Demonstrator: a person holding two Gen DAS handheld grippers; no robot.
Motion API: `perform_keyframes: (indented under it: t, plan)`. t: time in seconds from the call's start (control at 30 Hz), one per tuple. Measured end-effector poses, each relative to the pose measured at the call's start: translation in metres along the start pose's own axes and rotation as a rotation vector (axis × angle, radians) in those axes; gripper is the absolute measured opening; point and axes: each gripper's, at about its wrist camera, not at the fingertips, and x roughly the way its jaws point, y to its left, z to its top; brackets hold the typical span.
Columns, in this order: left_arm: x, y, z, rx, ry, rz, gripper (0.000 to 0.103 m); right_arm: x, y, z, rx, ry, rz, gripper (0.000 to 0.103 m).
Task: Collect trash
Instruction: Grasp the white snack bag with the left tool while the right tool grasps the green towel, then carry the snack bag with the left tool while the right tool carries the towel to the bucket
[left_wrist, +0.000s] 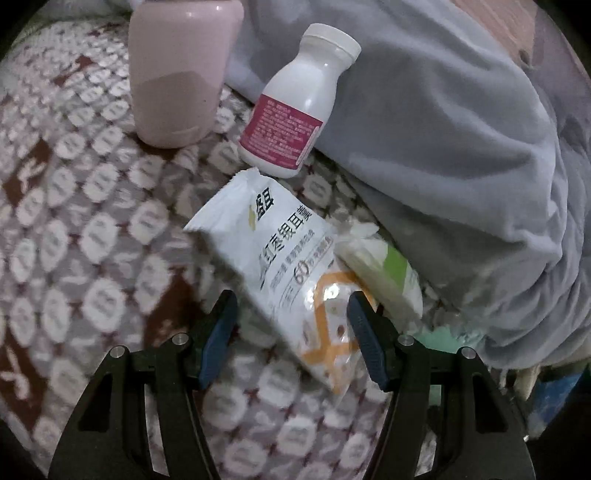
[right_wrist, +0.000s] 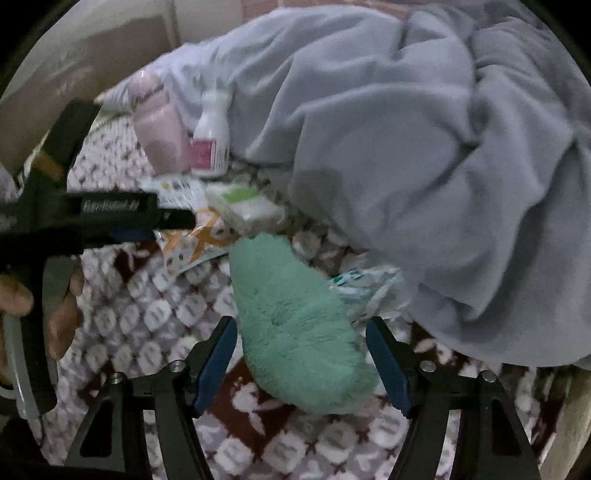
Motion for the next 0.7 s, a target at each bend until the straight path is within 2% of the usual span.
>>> perform_keyframes:
  t: [0.03, 0.07, 0.1, 0.13, 0.17, 0.27, 0.43, 0.57, 0.7]
  plan:
    - [0.0, 0.001, 0.0, -0.005, -0.007, -0.007, 0.047, 0.001, 0.0, -0.002, 0.009, -0.004, -0.009, 0.054]
    - [0.001, 0.0, 0.002, -0.002, -0.007, -0.012, 0.027, 0.001, -0.001, -0.004, 0.023, -0.01, -0.013, 0.05]
    - [0.0, 0.0, 0.002, 0.008, -0.002, -0.006, 0.024, -0.001, -0.004, -0.006, 0.048, -0.02, -0.007, 0.048]
    - [-0.005, 0.001, 0.002, 0.014, -0.005, -0.009, 0.015, -0.004, -0.006, -0.008, 0.065, -0.028, 0.002, 0.046]
    - [-0.011, 0.002, 0.002, 0.022, -0.006, -0.013, 0.013, -0.01, -0.009, -0.012, 0.086, -0.042, 0.017, 0.045]
    - [-0.04, 0.006, -0.003, 0.059, -0.023, -0.015, 0.008, -0.033, -0.014, -0.021, 0.135, -0.084, 0.066, 0.044]
    - [-0.084, 0.003, -0.023, 0.154, -0.02, -0.018, 0.005, -0.069, -0.014, -0.049, 0.18, -0.117, 0.097, 0.044]
    - [-0.112, -0.008, -0.051, 0.237, 0.002, -0.024, 0.005, -0.099, -0.017, -0.076, 0.26, -0.139, 0.122, 0.044]
    - [-0.121, -0.029, -0.085, 0.298, 0.038, -0.049, 0.005, -0.125, -0.017, -0.098, 0.304, -0.166, 0.115, 0.044]
